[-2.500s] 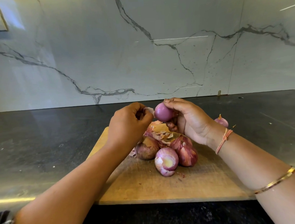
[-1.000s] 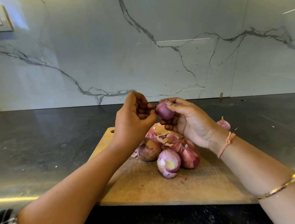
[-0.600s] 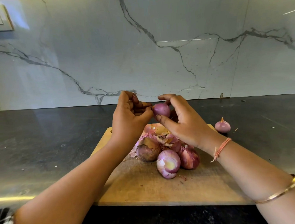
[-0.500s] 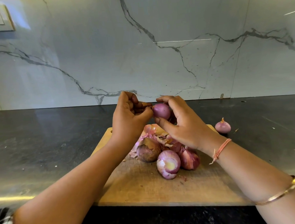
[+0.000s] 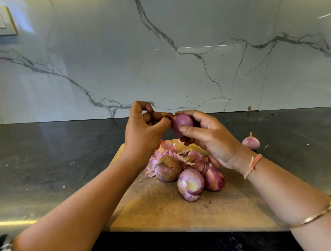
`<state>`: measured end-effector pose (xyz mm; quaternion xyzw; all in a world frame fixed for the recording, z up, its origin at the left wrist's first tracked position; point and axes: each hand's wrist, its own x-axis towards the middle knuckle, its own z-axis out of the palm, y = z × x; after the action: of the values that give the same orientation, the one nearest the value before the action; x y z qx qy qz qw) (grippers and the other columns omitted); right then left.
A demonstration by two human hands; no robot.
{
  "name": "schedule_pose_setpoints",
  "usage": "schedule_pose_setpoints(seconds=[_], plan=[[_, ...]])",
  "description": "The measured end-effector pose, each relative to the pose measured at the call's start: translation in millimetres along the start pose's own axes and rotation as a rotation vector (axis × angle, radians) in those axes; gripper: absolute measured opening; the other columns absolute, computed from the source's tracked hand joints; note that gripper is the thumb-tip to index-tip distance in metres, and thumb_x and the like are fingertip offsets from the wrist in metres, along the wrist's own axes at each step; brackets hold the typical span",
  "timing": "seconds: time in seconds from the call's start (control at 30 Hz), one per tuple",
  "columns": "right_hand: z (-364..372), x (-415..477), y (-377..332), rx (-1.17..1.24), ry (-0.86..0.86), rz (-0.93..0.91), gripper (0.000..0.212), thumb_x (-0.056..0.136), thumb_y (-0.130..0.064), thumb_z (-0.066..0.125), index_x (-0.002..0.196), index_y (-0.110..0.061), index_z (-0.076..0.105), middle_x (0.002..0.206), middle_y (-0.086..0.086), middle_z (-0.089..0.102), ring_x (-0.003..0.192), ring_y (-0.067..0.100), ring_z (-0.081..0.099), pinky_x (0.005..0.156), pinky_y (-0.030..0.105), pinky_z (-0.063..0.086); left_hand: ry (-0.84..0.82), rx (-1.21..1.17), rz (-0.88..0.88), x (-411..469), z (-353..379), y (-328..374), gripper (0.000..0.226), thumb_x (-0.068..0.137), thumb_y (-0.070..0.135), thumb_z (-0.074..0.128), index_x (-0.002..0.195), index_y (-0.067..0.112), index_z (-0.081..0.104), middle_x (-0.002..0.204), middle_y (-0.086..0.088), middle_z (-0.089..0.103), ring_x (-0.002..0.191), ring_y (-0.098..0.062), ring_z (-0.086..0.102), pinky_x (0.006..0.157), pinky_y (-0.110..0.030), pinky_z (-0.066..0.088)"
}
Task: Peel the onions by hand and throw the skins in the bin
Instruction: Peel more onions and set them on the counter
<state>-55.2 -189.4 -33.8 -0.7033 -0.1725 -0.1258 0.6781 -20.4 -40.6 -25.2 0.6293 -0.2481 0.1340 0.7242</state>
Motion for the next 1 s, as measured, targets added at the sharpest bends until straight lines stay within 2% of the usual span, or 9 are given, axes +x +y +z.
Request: schedule_pose_setpoints(seconds=[0.1, 0.17, 0.37, 0.47, 0.6, 0.73, 0.8, 0.9, 1.0], plan=[[-0.8, -0.7, -3.0, 0.116, 0.007, 0.057, 0.025, 0.087, 0.000, 0.057, 0.108, -0.013, 0.057, 0.095, 0.005, 0.062, 0.069, 0.015, 0.059, 0.061, 0.023, 0.049, -0.014, -0.014, 0.000, -1.2, -0.2, -0.1, 0.032, 0.086, -0.008, 0.058, 0.087, 0.016, 0.037, 0.074, 0.000, 0.071, 0.075, -0.014, 0.068, 0.077, -0.030, 0.054], [-1.2, -0.9, -3.9, 0.156, 0.012, 0.079, 0.021, 0.086, -0.001, 0.057, 0.104, -0.011, 0.056, 0.089, 0.005, 0.063, 0.064, 0.015, 0.058, 0.058, 0.023, 0.048, -0.014, -0.016, -0.007, -2.1, 1.1, -1.2, 0.030, 0.086, -0.008, 0.058, 0.088, 0.016, 0.038, 0.080, -0.004, 0.071, 0.078, -0.014, 0.068, 0.080, -0.031, 0.055], [0.8, -2.8, -5.7, 0.145, 0.024, 0.071, 0.024, 0.081, -0.002, 0.061, 0.103, -0.010, 0.054, 0.088, 0.006, 0.063, 0.063, 0.014, 0.061, 0.059, 0.023, 0.050, -0.012, -0.005, -0.025, -5.0, 2.1, -4.6, 0.027, 0.085, 0.000, 0.063, 0.087, 0.019, 0.044, 0.089, -0.006, 0.068, 0.086, -0.019, 0.067, 0.084, -0.032, 0.056], [0.2, -3.0, -4.5, 0.106, 0.032, 0.057, 0.024, 0.081, -0.002, 0.063, 0.102, -0.010, 0.054, 0.087, 0.006, 0.064, 0.065, 0.014, 0.062, 0.060, 0.024, 0.051, -0.020, -0.001, -0.011, -5.3, 2.1, -4.7, 0.027, 0.084, -0.001, 0.064, 0.086, 0.018, 0.044, 0.084, -0.002, 0.067, 0.081, -0.015, 0.067, 0.080, -0.027, 0.056], [-0.2, -3.0, -4.8, 0.082, 0.019, 0.053, 0.022, 0.082, -0.001, 0.063, 0.100, -0.012, 0.056, 0.087, 0.005, 0.064, 0.066, 0.012, 0.061, 0.061, 0.024, 0.050, -0.001, 0.024, -0.001, -2.6, -0.5, -5.0, 0.030, 0.083, -0.005, 0.063, 0.084, 0.017, 0.042, 0.069, 0.007, 0.065, 0.075, -0.015, 0.062, 0.076, -0.029, 0.055], [-0.1, -2.1, -5.5, 0.134, 0.011, 0.082, 0.025, 0.075, -0.005, 0.071, 0.096, -0.012, 0.060, 0.082, 0.007, 0.063, 0.059, 0.014, 0.056, 0.055, 0.023, 0.046, -0.005, 0.070, 0.010, -1.1, -1.2, -5.3, 0.033, 0.082, -0.005, 0.064, 0.084, 0.017, 0.039, 0.080, -0.014, 0.057, 0.076, -0.024, 0.053, 0.074, -0.037, 0.049], [-0.1, -1.4, -6.9, 0.173, 0.015, 0.109, 0.026, 0.070, -0.011, 0.073, 0.094, -0.010, 0.061, 0.078, 0.009, 0.062, 0.056, 0.015, 0.051, 0.050, 0.021, 0.042, -0.016, 0.074, 0.012, -1.7, -0.3, -4.0, 0.034, 0.082, -0.006, 0.062, 0.084, 0.017, 0.038, 0.078, -0.015, 0.055, 0.074, -0.023, 0.050, 0.071, -0.035, 0.046], [-0.6, -1.2, -8.5, 0.195, 0.016, 0.179, 0.025, 0.079, -0.029, 0.057, 0.092, -0.008, 0.063, 0.071, 0.012, 0.064, 0.051, 0.013, 0.044, 0.047, 0.020, 0.036, -0.041, 0.071, 0.019, -3.4, 1.1, -1.8, 0.035, 0.083, -0.008, 0.060, 0.084, 0.017, 0.036, 0.077, -0.015, 0.054, 0.073, -0.022, 0.048, 0.068, -0.035, 0.043], [-1.5, -1.1, -6.4, 0.208, 0.011, 0.239, 0.034, 0.094, -0.038, 0.044, 0.091, -0.012, 0.065, 0.065, 0.011, 0.061, 0.051, 0.014, 0.044, 0.047, 0.021, 0.036, -0.047, 0.068, 0.025, -4.7, 2.9, -1.0, 0.035, 0.083, -0.009, 0.060, 0.083, 0.017, 0.036, 0.080, -0.017, 0.052, 0.073, -0.023, 0.046, 0.068, -0.037, 0.041]])
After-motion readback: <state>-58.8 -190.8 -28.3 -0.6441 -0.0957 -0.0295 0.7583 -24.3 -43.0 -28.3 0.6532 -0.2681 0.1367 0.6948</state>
